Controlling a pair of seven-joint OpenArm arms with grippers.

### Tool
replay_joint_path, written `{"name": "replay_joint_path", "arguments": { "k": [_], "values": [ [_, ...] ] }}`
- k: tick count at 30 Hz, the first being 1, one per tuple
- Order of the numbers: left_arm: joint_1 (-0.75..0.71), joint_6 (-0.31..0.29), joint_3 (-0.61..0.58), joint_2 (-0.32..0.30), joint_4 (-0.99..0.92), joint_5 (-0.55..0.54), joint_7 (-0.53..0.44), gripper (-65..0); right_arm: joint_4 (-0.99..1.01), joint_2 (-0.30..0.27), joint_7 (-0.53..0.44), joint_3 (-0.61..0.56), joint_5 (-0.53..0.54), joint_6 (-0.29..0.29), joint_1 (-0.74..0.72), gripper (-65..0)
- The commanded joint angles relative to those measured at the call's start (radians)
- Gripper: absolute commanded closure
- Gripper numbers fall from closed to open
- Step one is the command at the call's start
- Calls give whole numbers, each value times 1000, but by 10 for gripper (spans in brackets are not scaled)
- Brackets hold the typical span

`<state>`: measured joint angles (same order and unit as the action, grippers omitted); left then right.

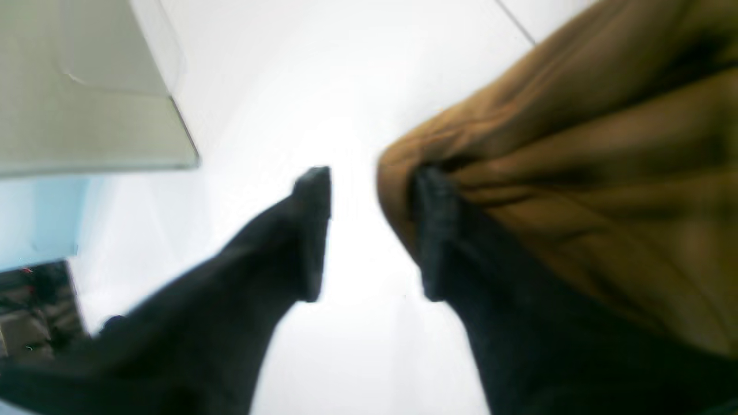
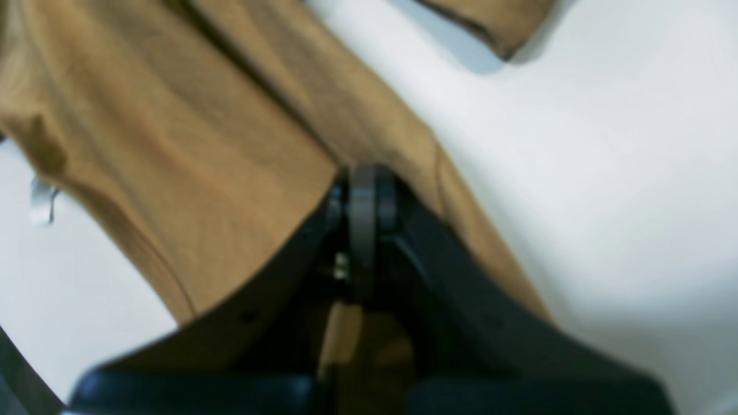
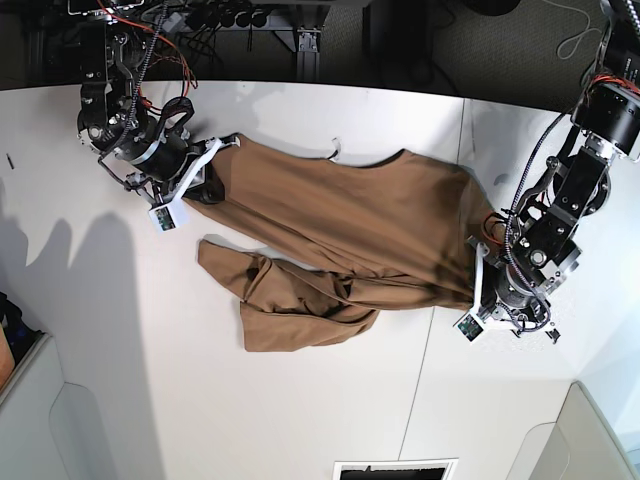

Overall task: Layout the t-shirt on the table in an organized manner, then fold the t-shirt properly
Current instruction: 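Hold the shirt with both grippers and pull them apart to spread it, then regrasp the shirt with the right gripper and drag it toward the left gripper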

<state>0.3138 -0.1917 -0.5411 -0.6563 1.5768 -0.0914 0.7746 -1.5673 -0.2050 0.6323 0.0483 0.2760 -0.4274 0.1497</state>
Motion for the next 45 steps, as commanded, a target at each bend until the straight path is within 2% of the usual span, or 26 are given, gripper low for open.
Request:
{"name": "replay_joint_path", "arguments": {
  "k": [1,9,12,14,18,21,22,24,25,29,32,34,35,38,41,45],
  "values": [
    [26,-5,13,-14,15,-7,11,-288,-7,-16,86,7,-58,10,11,0],
    [26,-15,13,-14,15,-105,18,-288,-189,-16,53,20,-55,21,-13,-6],
    [26,-35,13,-14,18,-137,4,-288,-201,-16,52,20,-52,44,-61,-164],
    [24,-39,13,-14,27,-152,3,-288,-201,-14,51,20,-43,51,-98,-202],
    [14,-79,13,-10,64,-192,-10,-288,-185,-13,51,20,-3,54,-173,-202],
    [14,-117,13,-5,89,-230,-26,-288,-138,9,49,19,25,54,-219,-185],
    [14,-130,13,-5,89,-243,-35,-288,-111,21,48,17,31,53,-230,-152],
    [14,-153,13,2,89,-261,-39,-288,-51,48,48,10,37,53,-249,-20],
    [14,-163,13,7,89,-273,-37,-288,-22,61,48,5,38,49,-256,0],
    [-4,-186,13,46,89,-294,-37,-288,50,87,63,-17,43,-27,-259,0],
    [-50,-225,13,66,89,-312,-37,-287,50,86,121,-37,51,-33,-242,0],
    [-94,-257,13,66,89,-336,-37,-284,44,86,150,-39,109,-37,-218,0],
    [-116,-271,13,66,89,-338,-37,-284,40,86,158,-39,142,-57,-201,0],
    [-175,-273,13,66,89,-328,-37,-284,20,87,173,-40,238,-120,-147,0],
    [-211,-272,13,66,89,-312,-37,-284,-18,87,176,-48,285,-134,-95,0],
    [-230,-273,13,66,89,-307,-38,-284,-97,87,172,-50,296,-138,-66,0]
  ]
}}
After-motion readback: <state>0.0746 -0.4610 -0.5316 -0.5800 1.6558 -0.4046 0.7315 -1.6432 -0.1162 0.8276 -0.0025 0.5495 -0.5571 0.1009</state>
